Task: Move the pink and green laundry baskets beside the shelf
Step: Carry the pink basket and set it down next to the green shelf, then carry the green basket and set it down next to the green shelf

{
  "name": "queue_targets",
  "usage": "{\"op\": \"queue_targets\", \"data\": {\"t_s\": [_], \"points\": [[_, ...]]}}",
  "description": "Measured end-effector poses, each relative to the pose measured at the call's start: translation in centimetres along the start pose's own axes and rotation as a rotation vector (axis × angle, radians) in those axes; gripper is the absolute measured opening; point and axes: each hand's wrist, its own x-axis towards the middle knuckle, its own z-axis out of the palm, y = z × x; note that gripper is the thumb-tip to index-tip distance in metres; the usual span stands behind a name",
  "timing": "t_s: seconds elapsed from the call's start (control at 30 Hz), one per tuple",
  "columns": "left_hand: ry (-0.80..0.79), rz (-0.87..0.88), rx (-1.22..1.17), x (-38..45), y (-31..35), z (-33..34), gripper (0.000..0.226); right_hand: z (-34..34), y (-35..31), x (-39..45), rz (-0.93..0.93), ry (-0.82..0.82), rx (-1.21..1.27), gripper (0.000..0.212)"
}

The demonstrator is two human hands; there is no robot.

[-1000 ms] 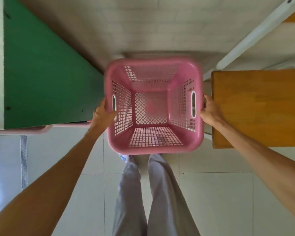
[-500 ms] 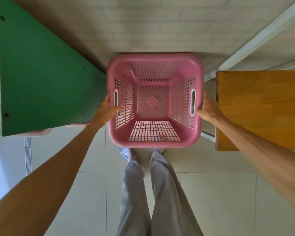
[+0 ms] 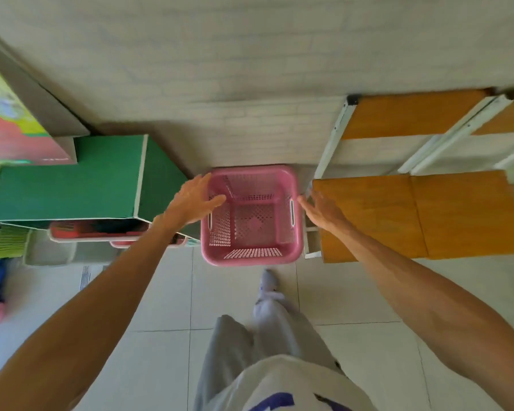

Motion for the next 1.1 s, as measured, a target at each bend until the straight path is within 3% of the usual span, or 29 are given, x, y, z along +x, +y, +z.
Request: {"op": "queue_targets", "data": {"t_s": [0.1,0.37,0.47,0.67,0.77,0.83,1.1], "points": [[0.014,0.058,0.117,-2.1,1.6,-0.8,0.092,-3.6,3.0,-5.6,0.033,0.081,-0.121,0.091],[0.022,0.304,0.298,-10.8,14.1,2.5,0.086,-9.1,16.8,-22.3,0.157,0.338,-0.110,0.104],[0.004,0.411,0.307,-14.5,20.3,6.4,0.083,-9.7,22.0,-29.3,0.217,0.397,-0.039,0.097],[-0.060,0.604,0.350,-21.2,34.0,14.3,0.081,-12.2,32.1,-43.4,0.377,0.546,0.086,0.106],[-0.066,0.685,0.335,-23.5,40.7,18.1,0.078,-13.8,36.6,-49.4,0.435,0.590,0.099,0.079],[-0.072,0.730,0.299,-24.3,45.2,21.0,0.078,-14.6,40.8,-52.3,0.473,0.614,0.126,0.072],[-0.172,0.764,0.206,-26.5,62.8,36.7,0.081,-17.2,60.0,-63.6,0.608,0.707,0.333,0.080]]}}
